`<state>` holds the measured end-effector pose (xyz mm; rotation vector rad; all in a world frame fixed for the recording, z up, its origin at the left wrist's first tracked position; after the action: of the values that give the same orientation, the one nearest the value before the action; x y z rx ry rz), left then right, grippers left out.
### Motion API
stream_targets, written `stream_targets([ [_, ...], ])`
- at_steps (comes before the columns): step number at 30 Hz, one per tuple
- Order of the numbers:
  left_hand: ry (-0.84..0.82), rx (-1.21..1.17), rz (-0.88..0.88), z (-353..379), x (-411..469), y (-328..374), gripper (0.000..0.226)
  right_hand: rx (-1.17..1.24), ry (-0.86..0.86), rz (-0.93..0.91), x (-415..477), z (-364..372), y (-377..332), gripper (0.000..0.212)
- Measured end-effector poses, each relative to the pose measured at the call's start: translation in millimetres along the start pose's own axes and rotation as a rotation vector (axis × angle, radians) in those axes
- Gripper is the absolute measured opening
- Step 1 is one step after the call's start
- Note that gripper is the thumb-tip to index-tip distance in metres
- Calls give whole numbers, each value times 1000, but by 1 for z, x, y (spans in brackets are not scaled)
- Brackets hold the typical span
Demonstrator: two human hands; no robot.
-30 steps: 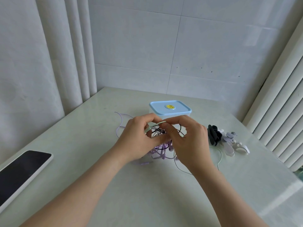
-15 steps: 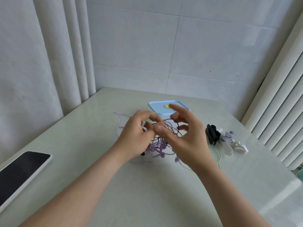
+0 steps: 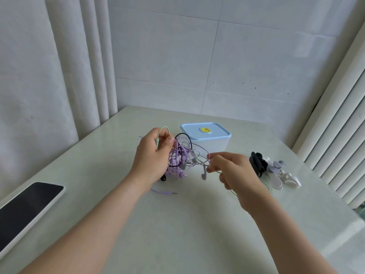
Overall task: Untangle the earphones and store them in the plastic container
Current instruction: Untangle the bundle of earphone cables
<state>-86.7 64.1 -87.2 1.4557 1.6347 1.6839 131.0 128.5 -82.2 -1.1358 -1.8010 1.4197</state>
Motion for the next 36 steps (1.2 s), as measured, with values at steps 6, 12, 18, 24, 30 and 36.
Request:
stream_targets([
  [6,-10,-10,-64,5,0,-3,15,-182,98,-144,3,-2,0,18],
  [12,19,-201,-190,9,-2,-3,12,-219,284,-397,-3,-4,-15,23],
  [18,-20,-426,-295,9,-3,4,13,-421,252,-447,-11,6,-18,20],
  [24,-167,-288,-318,8,-3,7,18,-455,293,-411,-12,6,-13,52],
  [30,-406,-257,-157,24,-13,22,18,-694,309,-625,-15,25,-16,37],
  [36,-477,-63,-5,25,-14,29,16,-825,253,-590,2,29,-2,10],
])
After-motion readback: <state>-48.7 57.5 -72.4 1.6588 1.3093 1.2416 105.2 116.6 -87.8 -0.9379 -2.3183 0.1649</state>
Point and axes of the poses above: each hand's wrist, its own x-axis towards the middle knuckle, its own z-axis out of the palm, y = z × x, the point moved 4 cm from there along x, towards the middle knuckle, and after that the axes turned 11 degrees about -y, right-handed, at the moved point
